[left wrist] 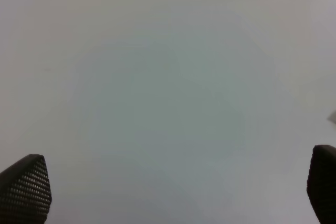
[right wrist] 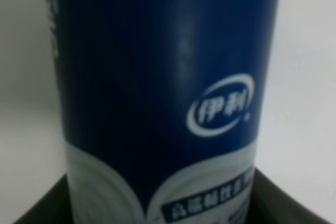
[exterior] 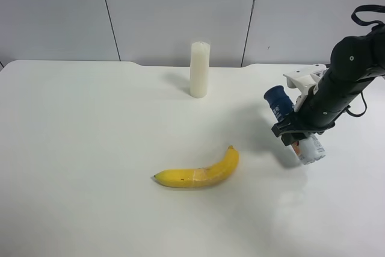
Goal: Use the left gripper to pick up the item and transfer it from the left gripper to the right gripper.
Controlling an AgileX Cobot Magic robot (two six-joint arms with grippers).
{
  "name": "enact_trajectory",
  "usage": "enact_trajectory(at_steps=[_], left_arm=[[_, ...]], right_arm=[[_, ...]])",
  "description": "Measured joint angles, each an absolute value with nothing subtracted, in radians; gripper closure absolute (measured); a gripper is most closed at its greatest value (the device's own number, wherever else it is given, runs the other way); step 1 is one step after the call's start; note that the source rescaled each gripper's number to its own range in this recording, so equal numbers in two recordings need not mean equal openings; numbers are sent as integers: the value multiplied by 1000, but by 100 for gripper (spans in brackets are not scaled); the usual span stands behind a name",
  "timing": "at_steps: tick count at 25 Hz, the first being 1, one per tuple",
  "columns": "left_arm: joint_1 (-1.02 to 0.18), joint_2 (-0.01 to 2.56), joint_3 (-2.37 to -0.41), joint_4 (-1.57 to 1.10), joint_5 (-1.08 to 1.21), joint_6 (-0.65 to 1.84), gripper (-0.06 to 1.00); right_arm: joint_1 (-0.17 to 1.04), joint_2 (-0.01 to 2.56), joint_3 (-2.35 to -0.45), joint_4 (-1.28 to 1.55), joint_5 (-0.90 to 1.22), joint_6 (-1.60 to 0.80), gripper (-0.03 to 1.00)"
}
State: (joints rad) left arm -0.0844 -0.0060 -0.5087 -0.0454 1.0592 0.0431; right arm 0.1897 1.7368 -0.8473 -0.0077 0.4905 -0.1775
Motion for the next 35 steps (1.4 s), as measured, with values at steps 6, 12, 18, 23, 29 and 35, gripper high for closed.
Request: enact_trajectory(at_steps=[6, 12, 18, 23, 29, 35], left_arm=[[-84, -6, -509, -45, 1059, 43, -5], [-84, -6, -509, -45, 1059, 43, -5], [-84, -6, -509, -45, 1059, 43, -5], [-84, -6, -509, -45, 1059, 43, -5], [-84, -6, -509, -45, 1059, 43, -5], [-84, -6, -509, -45, 1059, 43, -5]], right_arm=[[190, 1736, -848, -8, 479, -178, 57], [190, 1735, -848, -15, 479, -178, 0], [190, 1658, -848, -18, 531, -178, -3], [190, 1445, -848, -19, 666, -178, -3], [190, 1122, -851, -19, 855, -178, -3], [190, 825, -851, 13, 1037, -170, -3]])
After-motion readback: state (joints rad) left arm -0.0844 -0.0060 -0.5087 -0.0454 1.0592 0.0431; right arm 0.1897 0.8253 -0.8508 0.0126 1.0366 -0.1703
